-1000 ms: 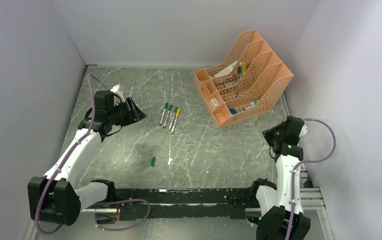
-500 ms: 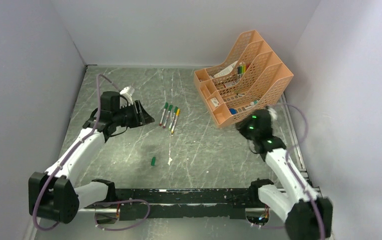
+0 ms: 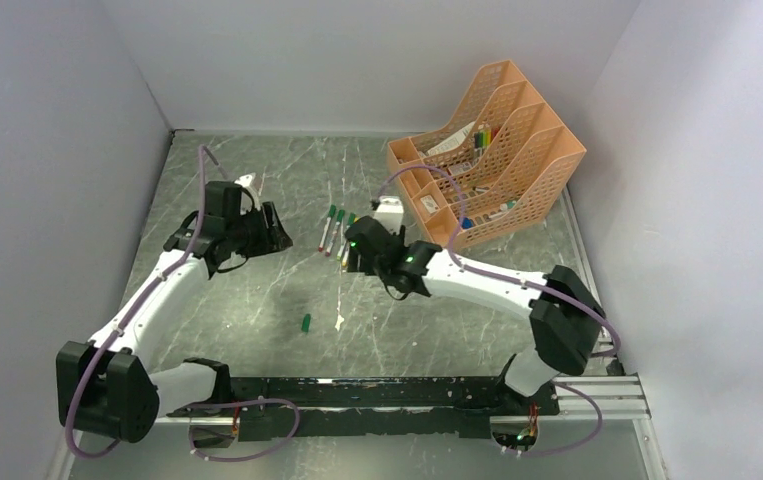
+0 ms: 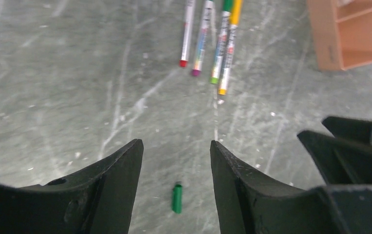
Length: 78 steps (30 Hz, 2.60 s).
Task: Insert the pens into the pen caps
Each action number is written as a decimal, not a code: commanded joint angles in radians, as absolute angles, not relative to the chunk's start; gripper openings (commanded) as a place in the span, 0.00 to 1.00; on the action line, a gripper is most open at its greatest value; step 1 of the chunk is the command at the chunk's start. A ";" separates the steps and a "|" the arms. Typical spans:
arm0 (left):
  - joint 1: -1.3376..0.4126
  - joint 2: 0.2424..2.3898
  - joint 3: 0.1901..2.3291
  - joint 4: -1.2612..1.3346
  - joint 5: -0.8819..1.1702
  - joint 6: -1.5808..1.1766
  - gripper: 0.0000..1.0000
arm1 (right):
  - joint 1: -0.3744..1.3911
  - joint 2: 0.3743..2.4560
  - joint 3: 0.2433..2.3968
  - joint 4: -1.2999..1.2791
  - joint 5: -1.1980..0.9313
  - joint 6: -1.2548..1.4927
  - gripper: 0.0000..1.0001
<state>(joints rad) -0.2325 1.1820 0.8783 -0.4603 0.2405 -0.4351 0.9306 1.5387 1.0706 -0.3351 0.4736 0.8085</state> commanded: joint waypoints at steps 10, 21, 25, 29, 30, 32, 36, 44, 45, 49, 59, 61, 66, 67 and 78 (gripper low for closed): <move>-0.147 1.084 0.876 -0.512 0.043 -0.509 0.65 | 1.016 1.456 1.060 -0.318 0.535 0.674 0.75; -0.040 1.129 0.836 -0.593 0.022 -0.584 0.70 | 1.018 1.421 0.944 -0.232 0.311 0.599 0.77; 0.181 1.123 0.794 -0.591 0.208 -0.573 0.72 | 1.047 1.492 0.913 -0.157 0.236 0.582 0.76; 0.315 1.154 0.768 -0.581 0.357 -0.577 0.71 | 1.100 1.596 0.949 -0.141 0.217 0.568 0.76; 0.325 1.158 0.763 -0.579 0.369 -0.581 0.71 | 1.116 1.619 0.961 -0.143 0.216 0.564 0.76; 0.333 1.152 0.751 -0.573 0.371 -0.593 0.71 | 1.134 1.663 0.982 -0.135 0.205 0.555 0.76; 0.339 1.111 0.734 -0.571 0.323 -0.613 0.71 | 1.165 1.740 1.038 -0.127 0.168 0.532 0.66; 0.411 1.118 0.707 -0.578 0.385 -0.588 0.72 | 1.244 1.883 1.193 -0.146 0.155 0.509 0.65; 0.417 1.117 0.705 -0.577 0.388 -0.585 0.72 | 1.249 1.899 1.213 -0.151 0.152 0.509 0.66; 0.420 1.098 0.701 -0.578 0.387 -0.580 0.72 | 1.264 1.948 1.259 -0.173 0.162 0.517 0.67; 0.419 1.080 0.677 -0.572 0.393 -0.574 0.72 | 1.269 1.994 1.268 -0.214 0.233 0.545 0.48; 0.419 1.077 0.678 -0.574 0.389 -0.570 0.72 | 1.269 2.004 1.278 -0.225 0.262 0.553 0.41; 0.420 1.071 0.678 -0.573 0.390 -0.566 0.71 | 1.268 2.014 1.312 -0.268 0.312 0.549 0.21; 0.420 1.072 0.678 -0.572 0.393 -0.566 0.71 | 1.267 2.014 1.319 -0.277 0.324 0.548 0.16; 0.405 1.022 0.671 -0.522 0.454 -0.548 0.68 | 1.072 1.719 1.130 -0.238 0.362 0.544 0.00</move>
